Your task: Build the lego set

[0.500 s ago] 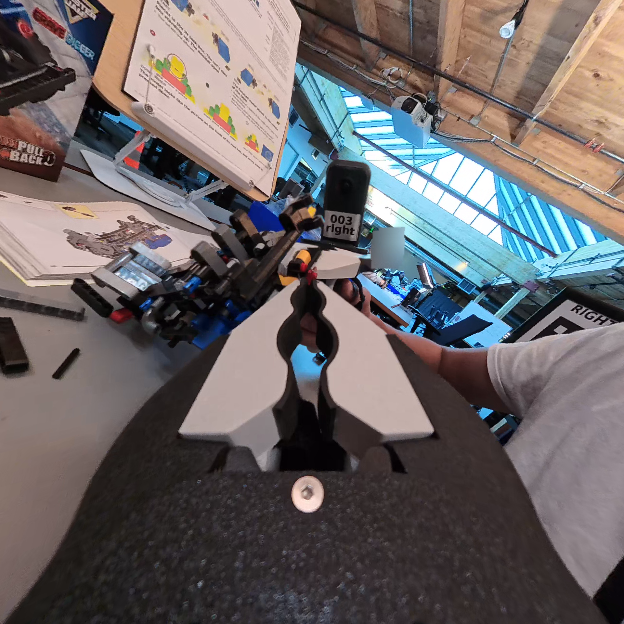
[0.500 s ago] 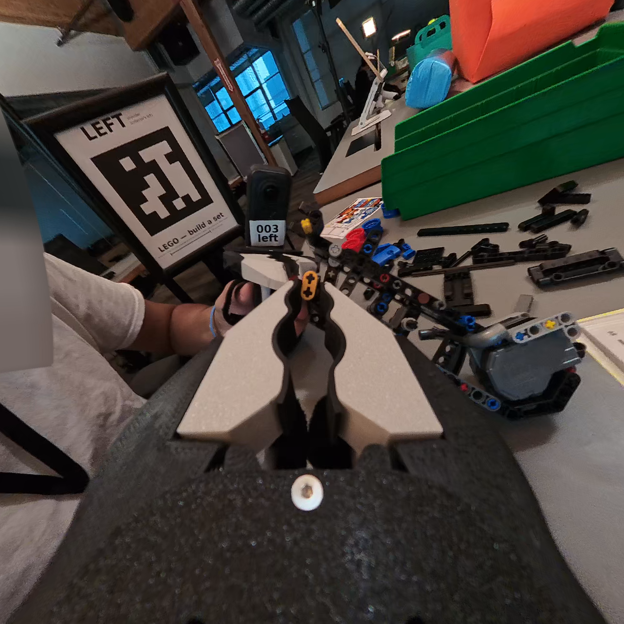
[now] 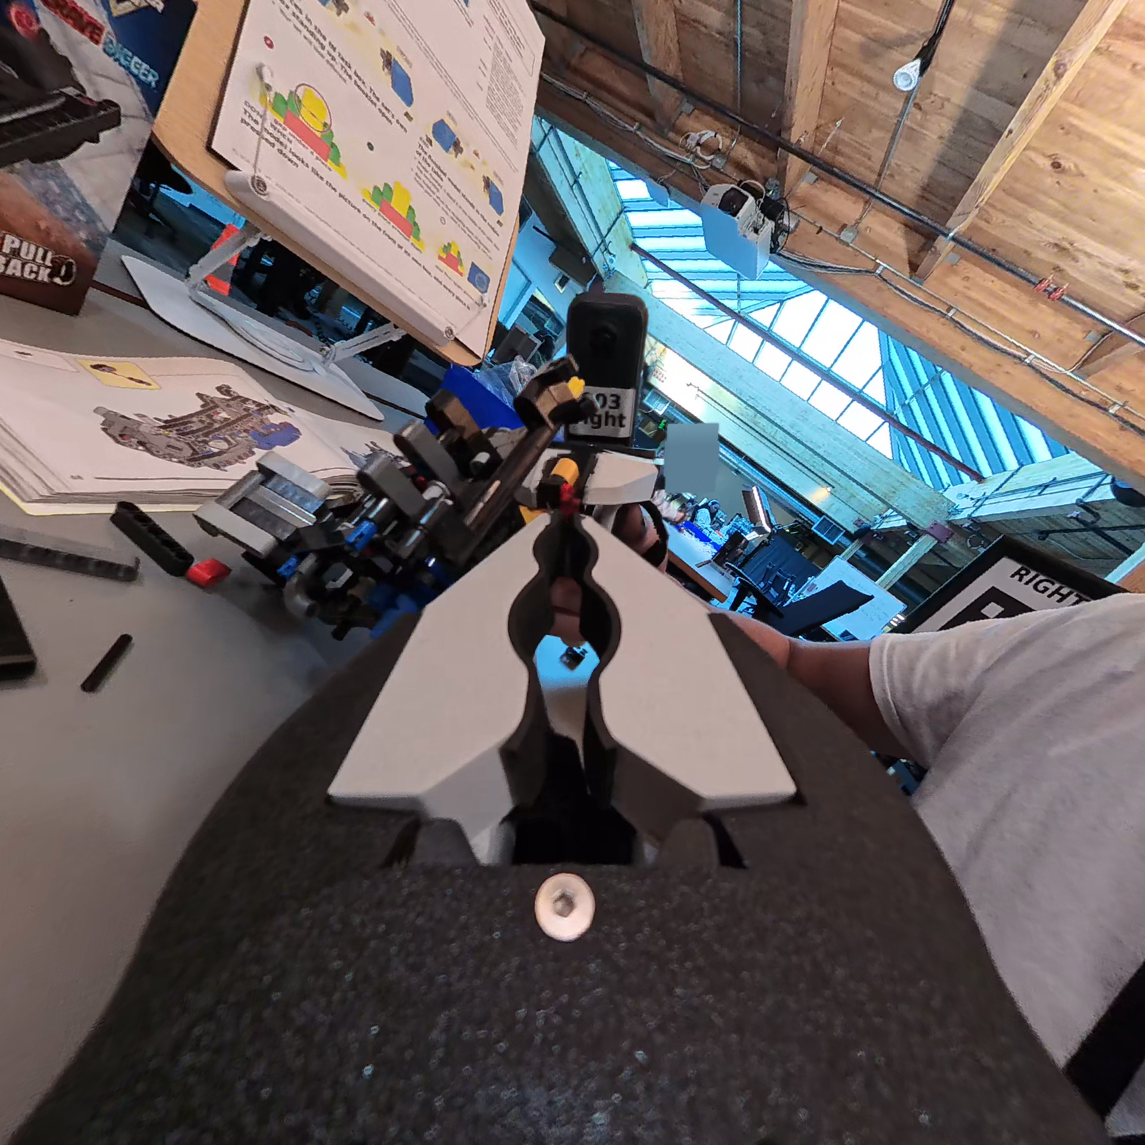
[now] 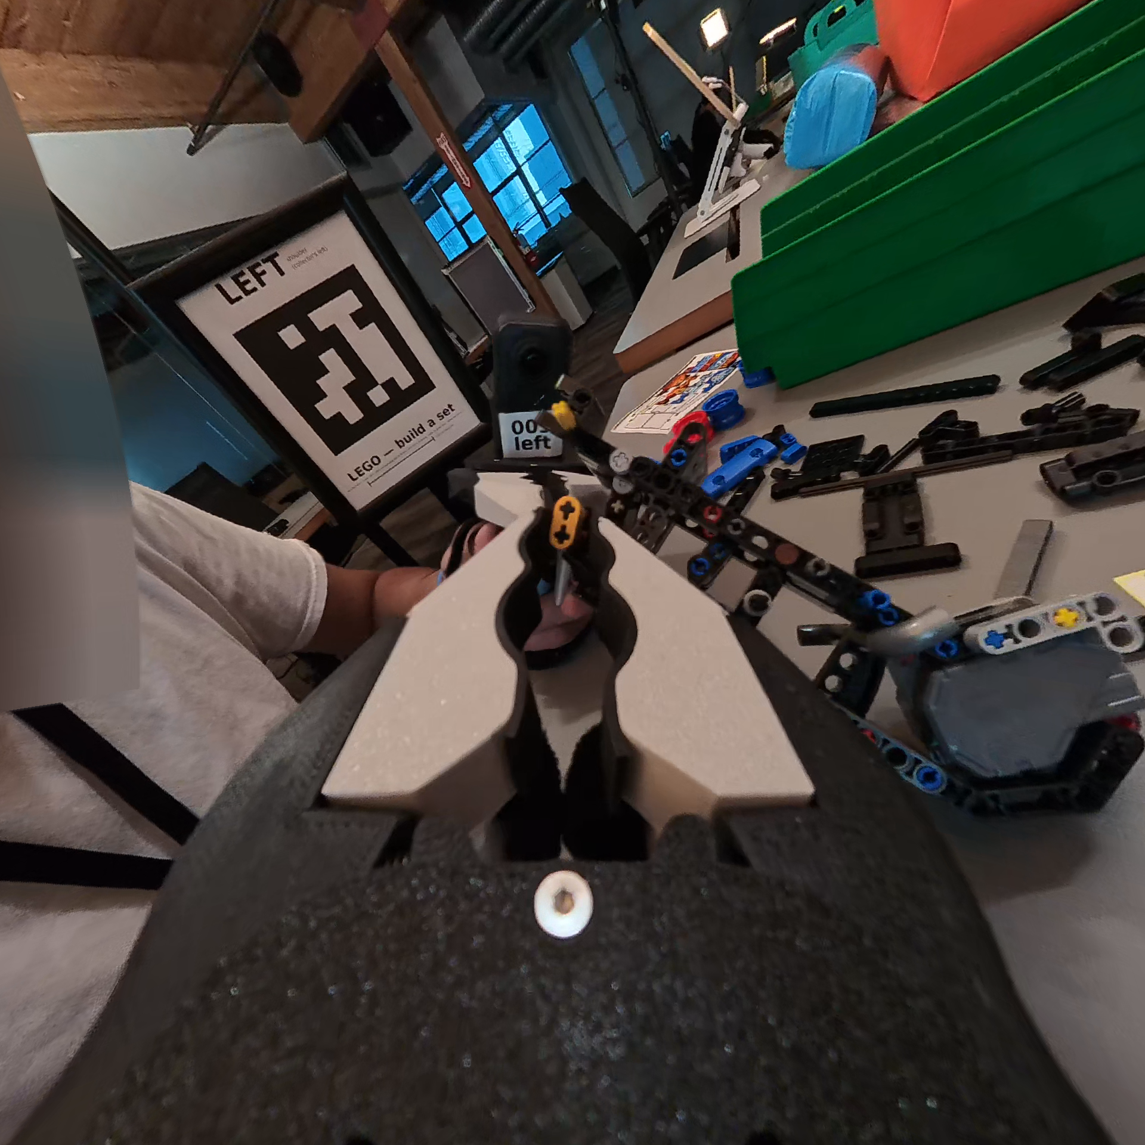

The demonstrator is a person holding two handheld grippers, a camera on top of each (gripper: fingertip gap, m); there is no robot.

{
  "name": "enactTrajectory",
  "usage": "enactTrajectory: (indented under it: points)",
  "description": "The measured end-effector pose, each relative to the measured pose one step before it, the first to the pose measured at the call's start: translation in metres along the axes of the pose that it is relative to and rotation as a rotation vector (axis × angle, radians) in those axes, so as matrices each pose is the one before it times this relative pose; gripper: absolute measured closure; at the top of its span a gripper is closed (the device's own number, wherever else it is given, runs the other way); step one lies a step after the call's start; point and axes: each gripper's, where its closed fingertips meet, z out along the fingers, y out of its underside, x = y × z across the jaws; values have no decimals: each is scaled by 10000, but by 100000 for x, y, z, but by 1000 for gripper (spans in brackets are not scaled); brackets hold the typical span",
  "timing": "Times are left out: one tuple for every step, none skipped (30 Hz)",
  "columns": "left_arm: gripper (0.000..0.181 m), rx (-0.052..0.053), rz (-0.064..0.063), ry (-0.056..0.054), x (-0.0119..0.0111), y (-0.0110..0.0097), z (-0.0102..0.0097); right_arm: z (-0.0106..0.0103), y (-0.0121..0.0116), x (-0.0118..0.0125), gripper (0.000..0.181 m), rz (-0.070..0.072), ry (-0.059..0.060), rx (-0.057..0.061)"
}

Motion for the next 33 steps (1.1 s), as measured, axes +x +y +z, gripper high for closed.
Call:
enactTrajectory:
  points:
    - [181, -6, -55, 39, -23, -24, -29, 49, -5, 39, 170, -50, 90, -54]
    - [181, -66, -21, -25, -82, 44, 2, 18, 36, -2, 170, 59, 33, -59]
    - [181, -57, 30, -79, -119, 39, 16, -2, 23, -6, 170, 99, -17, -40]
    - [181, -33, 37, -130, -160, 32, 25, -18, 18, -111, 164, 109, -103, -13]
    - [181, -35, -1, -113, -169, 34, 1, -6, 3, -186, 157, 78, -146, 15]
    - [181, -10, -55, -33, -98, 7, -8, -3, 28, -114, 154, 42, -73, -12]
    - [181, -14, -63, 44, -6, 12, 4, -4, 26, -46, 153, -13, -2, -11]
    - [181, -14, -25, 19, 10, 6, -1, -10, 30, 2, 153, -98, 33, -37]
    - [181, -10, 17, 1, 19, 17, 15, -7, 32, -30, 154, -137, 26, -50]
    - [181, -17, 23, 27, 66, 40, 16, -18, 52, 49, 155, -199, 92, -67]
    - [181, -21, 8, 33, 55, 33, 12, -47, 87, 183, 160, -237, 193, -82]
    - [181, -7, 2, 10, 47, 13, 8, -7, 68, 489, 170, -90, 408, -60]
    - [181, -12, -3, 7, 2, 24, -1, -9, 78, -4, 171, -132, 48, -42]
    - [181, -5, -18, 25, 23, 1, -2, -13, 46, -21, 171, -81, 9, -40]
    - [181, -3, -12, 19, 14, -1, -10, 5, -6, -3, 171, -11, 23, -13]
    - [181, 19, -13, -1, -13, -37, -16, 51, -38, 15, 171, 148, 61, 19]
    - [181, 17, -35, 28, 6, -39, -21, 46, -30, -17, 171, 111, 14, 27]
    - [181, -20, -37, 63, 55, 3, -27, 20, -5, -84, 171, 48, -33, 30]
    - [181, -37, -3, 32, 35, 31, -21, 26, 21, -72, 171, 22, -30, 15]
    - [181, -10, 22, 10, 42, 20, -22, 21, 9, -38, 171, 32, 7, 11]
    - [181, -23, 27, 20, 60, 50, -6, -17, 49, -91, 170, 4, -48, -44]
    - [181, -25, 26, 15, 67, 55, 20, -51, 44, -151, 169, -38, -146, -58]
    - [181, -11, 12, 9, 38, 32, 7, -74, 14, -391, 163, -35, -330, -60]
    - [181, -2, -3, 5, 23, 16, 5, -45, 8, -168, 160, 86, -184, -60]
    - [181, -18, -1, 14, 22, 22, 20, -40, 66, 22, 160, 15, -54, -103]
    - [181, -22, -1, 19, 29, 28, 17, -37, 66, -9, 161, -21, -28, -107]
    - [181, -8, 11, 14, 32, 17, 2, -25, 78, 88, 164, -54, 68, -100]
    - [181, 9, 23, 16, 46, -7, 1, -22, 153, 157, 167, -168, 148, -131]
    - [181, 16, 11, -47, -53, -28, -24, -5, 306, -40, 169, -267, 61, -220]
    - [181, 11, 0, -108, -198, -22, -34, 106, 555, -218, 168, -278, -35, -382]
    - [181, -26, -36, 9, -47, 26, 2, 205, 448, -184, 168, -281, 47, -308]
    - [181, -66, 12, 59, 93, 107, 69, 157, -19, 37, 168, -324, 247, -41]
    - [181, -48, 68, -44, -6, 92, 62, 137, -122, 48, 168, -304, 252, 32]
